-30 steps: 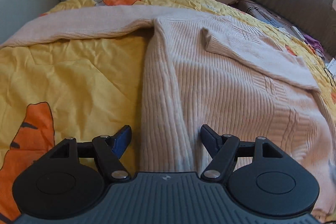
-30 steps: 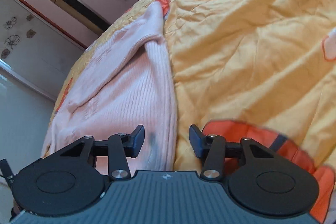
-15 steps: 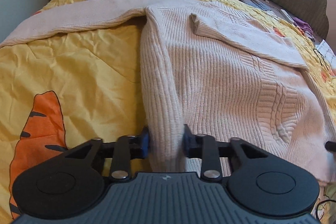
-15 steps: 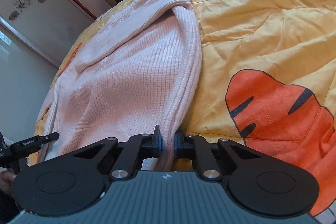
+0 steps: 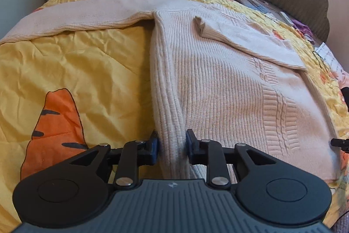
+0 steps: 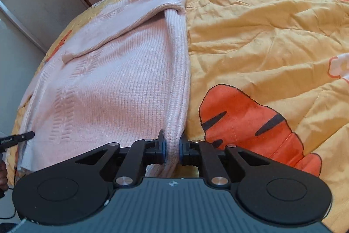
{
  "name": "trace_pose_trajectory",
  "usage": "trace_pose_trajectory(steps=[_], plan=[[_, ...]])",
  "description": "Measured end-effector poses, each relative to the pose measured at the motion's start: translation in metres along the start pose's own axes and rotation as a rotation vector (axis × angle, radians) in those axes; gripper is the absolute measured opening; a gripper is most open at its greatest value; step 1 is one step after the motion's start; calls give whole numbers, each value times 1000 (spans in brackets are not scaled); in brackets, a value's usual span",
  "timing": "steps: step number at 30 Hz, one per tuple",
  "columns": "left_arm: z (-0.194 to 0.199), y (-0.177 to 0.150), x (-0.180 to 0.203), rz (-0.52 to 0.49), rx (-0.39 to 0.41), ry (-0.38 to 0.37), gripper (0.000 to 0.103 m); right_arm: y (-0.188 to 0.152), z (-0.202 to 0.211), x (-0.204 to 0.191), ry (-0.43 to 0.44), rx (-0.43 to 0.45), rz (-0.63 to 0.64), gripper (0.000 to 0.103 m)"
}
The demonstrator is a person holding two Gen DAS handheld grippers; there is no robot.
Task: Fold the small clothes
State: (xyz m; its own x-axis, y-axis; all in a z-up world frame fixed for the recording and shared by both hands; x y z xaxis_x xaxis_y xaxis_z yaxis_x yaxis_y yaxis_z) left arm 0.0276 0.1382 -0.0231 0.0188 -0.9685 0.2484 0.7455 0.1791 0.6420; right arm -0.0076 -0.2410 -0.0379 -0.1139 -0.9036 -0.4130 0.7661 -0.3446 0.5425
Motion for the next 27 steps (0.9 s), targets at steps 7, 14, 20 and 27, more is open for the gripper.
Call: trace_pose_trajectory(steps=[7, 14, 20, 27], plan=[[42, 71, -101, 387, 356, 88, 86, 58, 44, 4, 106, 233, -216, 59], [23, 98, -268, 1019, 521, 171, 86, 80, 1, -64, 262, 209, -184, 59], [-7, 109, -306, 1121, 499, 165, 85, 62, -43, -132, 355, 85, -118, 59], [-34, 131, -320, 1128, 475, 113, 84, 57, -55, -165, 385, 27, -82, 59]])
Point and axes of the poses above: each gripper's, at about its wrist camera, not at the fingertips, and z roughly against the way its jaws point, x to its right, y to its top, the point moved 9 cm from there along -z, roughly the way its jaws point, and after that the axes turned 6 degrees about x, right-handed, at the moved point
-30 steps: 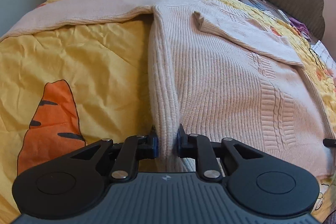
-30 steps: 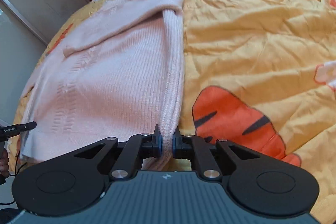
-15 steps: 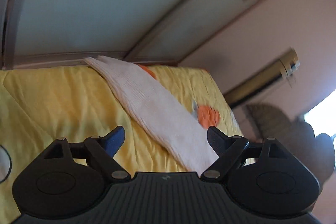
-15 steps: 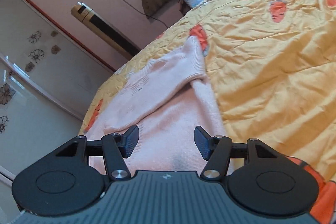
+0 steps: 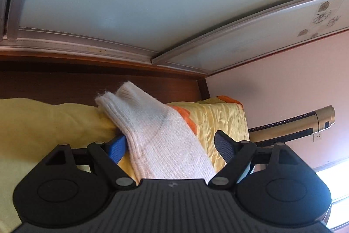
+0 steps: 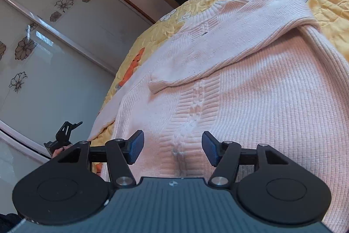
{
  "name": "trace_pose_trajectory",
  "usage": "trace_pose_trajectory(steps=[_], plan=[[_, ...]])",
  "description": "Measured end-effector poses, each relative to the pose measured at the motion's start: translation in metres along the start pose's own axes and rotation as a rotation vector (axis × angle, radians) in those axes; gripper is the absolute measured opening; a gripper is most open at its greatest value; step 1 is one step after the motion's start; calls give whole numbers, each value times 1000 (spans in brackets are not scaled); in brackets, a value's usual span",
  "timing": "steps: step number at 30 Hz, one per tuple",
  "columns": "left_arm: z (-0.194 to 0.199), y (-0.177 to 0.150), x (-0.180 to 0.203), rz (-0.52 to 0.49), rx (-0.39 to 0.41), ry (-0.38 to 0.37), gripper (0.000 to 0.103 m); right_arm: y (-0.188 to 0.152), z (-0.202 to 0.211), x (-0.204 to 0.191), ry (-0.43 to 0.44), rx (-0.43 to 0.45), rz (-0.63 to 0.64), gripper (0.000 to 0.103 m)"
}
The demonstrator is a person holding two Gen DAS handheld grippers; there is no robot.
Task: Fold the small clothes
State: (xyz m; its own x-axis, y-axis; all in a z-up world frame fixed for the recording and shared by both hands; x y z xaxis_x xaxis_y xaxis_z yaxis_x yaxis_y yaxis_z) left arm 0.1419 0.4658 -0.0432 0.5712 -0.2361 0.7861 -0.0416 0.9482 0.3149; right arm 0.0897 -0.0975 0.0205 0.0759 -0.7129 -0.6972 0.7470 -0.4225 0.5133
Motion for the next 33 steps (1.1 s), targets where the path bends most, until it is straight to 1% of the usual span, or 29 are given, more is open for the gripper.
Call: trace_pose_trajectory(steps=[1, 2, 3, 4, 5, 6, 7, 9, 10, 11, 12, 13, 15, 16, 17, 18, 19, 20, 21, 22, 23, 24, 25, 26, 28, 30, 33], plan=[[-1, 3, 1, -12, 2, 2, 84, 1, 0, -1, 3, 4, 0, 60], [-2, 2, 2, -40, 11, 14, 81, 2, 0, -2, 6, 8, 0, 62], [-2, 0, 5, -87, 29, 46, 56, 2, 0, -2, 7, 10, -4, 63], [-2, 0, 6, -172, 61, 106, 20, 2, -1, -1, 6, 11, -10, 63], [-4, 2, 6, -273, 87, 187, 11, 2, -2, 1, 5, 7, -18, 63], [-4, 0, 6, -335, 122, 245, 9, 2, -4, 3, 3, 3, -22, 63], [-4, -3, 7, -374, 146, 275, 9, 2, -6, 4, 0, -2, -24, 63], [-3, -9, 16, -439, 193, 317, 8, 3, -10, 3, 4, -10, -20, 63], [0, -14, 26, -470, 224, 327, 8, 4, -13, 1, 12, -15, -16, 63], [4, -19, 42, -506, 260, 307, 7, 5, -15, -1, 19, -18, -11, 63], [9, -26, 61, -549, 292, 267, 7, 7, -17, -3, 24, -20, -7, 63], [16, -38, 85, -612, 324, 204, 7, 10, -20, -5, 31, -25, -3, 63], [31, -83, 135, -761, 350, 70, 7, 18, -27, -11, 41, -30, 12, 63], [40, -120, 163, -856, 339, -27, 7, 23, -31, -13, 49, -30, 20, 63], [45, -151, 178, -916, 315, -96, 7, 30, -38, -16, 63, -28, 26, 64], [48, -192, 192, -997, 267, -165, 7, 38, -45, -18, 77, -25, 23, 64], [49, -228, 198, -1063, 220, -214, 7, 47, -54, -20, 93, -19, 6, 64], [45, -268, 199, -1135, 143, -262, 7, 56, -64, -20, 111, -16, -24, 64], [41, -299, 193, -1192, 71, -283, 7, 65, -74, -19, 130, -15, -67, 64], [35, -330, 183, -1252, -24, -287, 7, 72, -85, -18, 152, -17, -111, 64], [29, -354, 172, -1302, -104, -276, 7, 79, -98, -18, 171, -24, -155, 64], [24, -367, 164, -1334, -131, -256, 8, 85, -110, -16, 179, -32, -197, 64], [19, -376, 155, -1372, -118, -227, 8, 88, -121, -16, 184, -44, -230, 63], [15, -379, 148, -1390, -101, -213, 8, 91, -133, -16, 192, -64, -262, 64], [16, -376, 146, -1364, -90, -226, 8, 91, -154, -22, 212, -107, -299, 64], [18, -367, 146, -1315, -77, -241, 8, 87, -173, -26, 212, -147, -309, 64], [31, -370, 138, -1317, -60, -248, 7, 78, -199, -36, 187, -206, -280, 64]])
Point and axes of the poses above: each gripper's, at about its wrist camera, not at the fingertips, and z roughly against the way its jaws point, x to its right, y to its top, the point moved 9 cm from there along -z, roughly the way its jaws point, and after that the axes turned 6 degrees about x, right-handed, at the moved point
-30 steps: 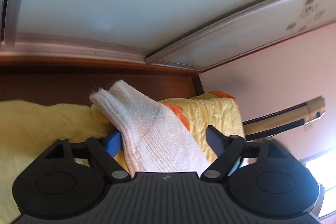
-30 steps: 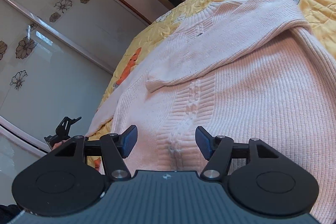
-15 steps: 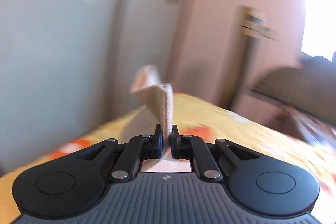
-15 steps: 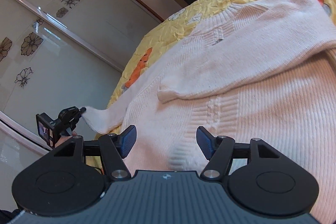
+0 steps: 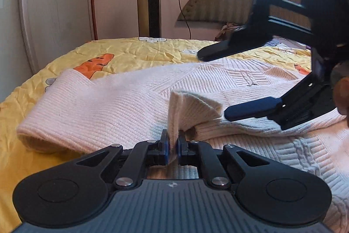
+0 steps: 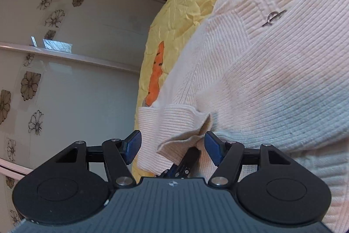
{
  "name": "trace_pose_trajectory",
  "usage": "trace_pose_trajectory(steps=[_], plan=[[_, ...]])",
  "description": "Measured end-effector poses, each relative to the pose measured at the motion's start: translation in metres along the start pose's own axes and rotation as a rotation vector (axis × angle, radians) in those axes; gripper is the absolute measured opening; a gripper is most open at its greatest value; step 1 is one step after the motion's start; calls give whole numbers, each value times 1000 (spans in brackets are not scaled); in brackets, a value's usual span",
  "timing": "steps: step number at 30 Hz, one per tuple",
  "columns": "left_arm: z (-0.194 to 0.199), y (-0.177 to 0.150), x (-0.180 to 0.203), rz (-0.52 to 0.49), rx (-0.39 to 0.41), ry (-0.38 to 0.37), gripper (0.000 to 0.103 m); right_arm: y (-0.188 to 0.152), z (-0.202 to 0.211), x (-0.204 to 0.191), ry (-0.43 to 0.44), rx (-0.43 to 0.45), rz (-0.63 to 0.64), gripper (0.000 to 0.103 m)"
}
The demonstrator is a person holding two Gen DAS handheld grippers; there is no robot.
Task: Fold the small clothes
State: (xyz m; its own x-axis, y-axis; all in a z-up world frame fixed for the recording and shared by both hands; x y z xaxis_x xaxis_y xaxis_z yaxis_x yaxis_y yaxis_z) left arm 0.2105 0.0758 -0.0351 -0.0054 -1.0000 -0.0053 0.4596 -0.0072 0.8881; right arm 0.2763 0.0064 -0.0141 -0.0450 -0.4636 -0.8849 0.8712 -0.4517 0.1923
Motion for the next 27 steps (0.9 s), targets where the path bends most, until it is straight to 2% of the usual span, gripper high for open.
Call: trace_pose_trajectory(steps=[2, 6, 14, 20, 22, 24, 26, 27], plan=[[5, 0, 1, 3, 20, -6, 7, -5, -16, -3, -22, -40, 19, 63], [9, 3, -5, 51, 58, -20, 7, -5, -29, -3, -134, -38, 77, 61], [8, 5, -3, 51, 78, -31, 7, -9, -32, -4, -109, -61, 35, 61], [12, 5, -1, 37, 89, -23, 7, -3, -54, -6, -63, -109, -95, 61], [11, 5, 0, 36, 77, -23, 7, -4, -58, -9, -78, -115, -81, 61], [9, 4, 0, 34, 63, -24, 7, -6, -60, -12, -106, -105, -24, 47], [7, 3, 1, 28, 48, -25, 8, -9, -62, -11, -157, -103, 56, 18], [6, 2, 1, 25, 43, -29, 10, -10, -62, -11, -173, -97, 87, 17]])
Point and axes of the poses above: each gripper's, at about its wrist camera, not at the fingertips, and z roughly against the way its jaws point, x to its right, y to its top, the point moved 9 cm from there along -z, roughly the way its jaws point, and after that the axes turned 6 degrees about x, right-handed, at the moved point
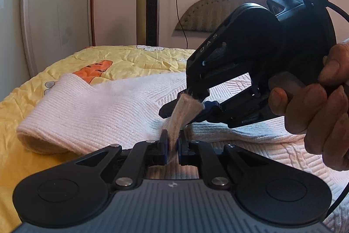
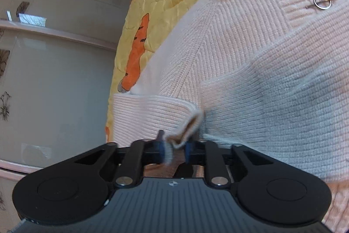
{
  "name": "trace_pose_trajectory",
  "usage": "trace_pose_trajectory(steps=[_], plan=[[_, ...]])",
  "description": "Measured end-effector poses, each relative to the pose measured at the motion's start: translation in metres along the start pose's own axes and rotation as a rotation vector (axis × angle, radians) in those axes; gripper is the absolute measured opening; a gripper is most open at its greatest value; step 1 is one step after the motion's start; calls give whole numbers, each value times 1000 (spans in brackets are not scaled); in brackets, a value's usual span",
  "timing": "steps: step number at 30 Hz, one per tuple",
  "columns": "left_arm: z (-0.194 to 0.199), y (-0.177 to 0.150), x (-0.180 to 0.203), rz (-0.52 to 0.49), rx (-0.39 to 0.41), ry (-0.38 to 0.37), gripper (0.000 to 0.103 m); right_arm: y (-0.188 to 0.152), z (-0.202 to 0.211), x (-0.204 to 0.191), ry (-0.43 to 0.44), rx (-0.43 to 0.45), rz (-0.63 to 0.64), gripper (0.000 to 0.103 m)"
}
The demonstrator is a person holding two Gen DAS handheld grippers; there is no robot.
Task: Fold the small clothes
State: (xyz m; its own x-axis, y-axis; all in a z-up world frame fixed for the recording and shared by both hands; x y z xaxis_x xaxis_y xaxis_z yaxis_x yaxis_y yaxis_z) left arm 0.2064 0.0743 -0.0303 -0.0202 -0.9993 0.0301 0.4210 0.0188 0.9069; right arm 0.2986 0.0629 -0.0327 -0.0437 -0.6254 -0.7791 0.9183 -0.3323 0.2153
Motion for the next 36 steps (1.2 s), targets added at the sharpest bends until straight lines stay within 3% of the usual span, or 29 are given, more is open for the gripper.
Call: trace_pose_trajectory(steps=[2, 5, 7, 9, 11, 16, 19, 22, 26, 27, 28, 31, 34, 36], plan=[[0, 0, 1, -6, 4, -5, 17, -1, 2, -1, -28, 24, 69, 17], [12, 8, -2, 13, 74, -17, 44, 2, 10, -4, -24, 60, 103, 16], [32, 22, -14, 114, 176, -29, 73, 11, 23, -8, 15, 104, 97, 15], [50, 34, -35, 316, 234, -44, 89, 25, 40, -14, 70, 150, 86, 14], [56, 39, -59, 575, 237, -90, 92, 38, 60, -21, 104, 190, 83, 14], [28, 20, -113, 1190, 107, -131, 92, 69, 102, -42, 172, 261, 90, 14], [11, 4, -137, 1386, 72, -74, 92, 81, 121, -51, 186, 297, 107, 14], [-4, -8, -148, 1494, 42, -46, 92, 89, 135, -56, 205, 321, 117, 14], [-22, -14, -156, 1551, 0, -7, 85, 94, 148, -53, 209, 340, 123, 14], [-27, -10, -156, 1533, -8, 4, 58, 96, 151, -52, 209, 345, 124, 14], [-35, -3, -154, 1493, -27, -8, 11, 97, 155, -49, 204, 352, 124, 14], [-43, 20, -136, 1411, -52, -53, 9, 102, 171, -38, 198, 379, 114, 14], [-34, 57, -97, 1196, 21, -122, 9, 108, 198, -21, 189, 425, 104, 14], [-32, 64, -57, 1048, 23, -177, 9, 112, 219, -4, 178, 465, 94, 14]])
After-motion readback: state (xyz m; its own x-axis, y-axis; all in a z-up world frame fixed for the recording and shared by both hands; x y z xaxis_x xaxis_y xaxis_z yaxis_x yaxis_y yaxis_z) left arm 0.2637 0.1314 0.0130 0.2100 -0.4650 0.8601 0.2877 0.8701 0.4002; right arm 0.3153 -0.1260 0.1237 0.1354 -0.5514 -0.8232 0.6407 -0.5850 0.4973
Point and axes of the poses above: each gripper's, at about its wrist camera, not at the fingertips, and z roughly against the way its jaws point, x to its right, y to its top, the point moved 9 cm from there along -z, roughly the way its jaws point, and after that the axes turned 6 degrees about x, right-handed, at the moved point
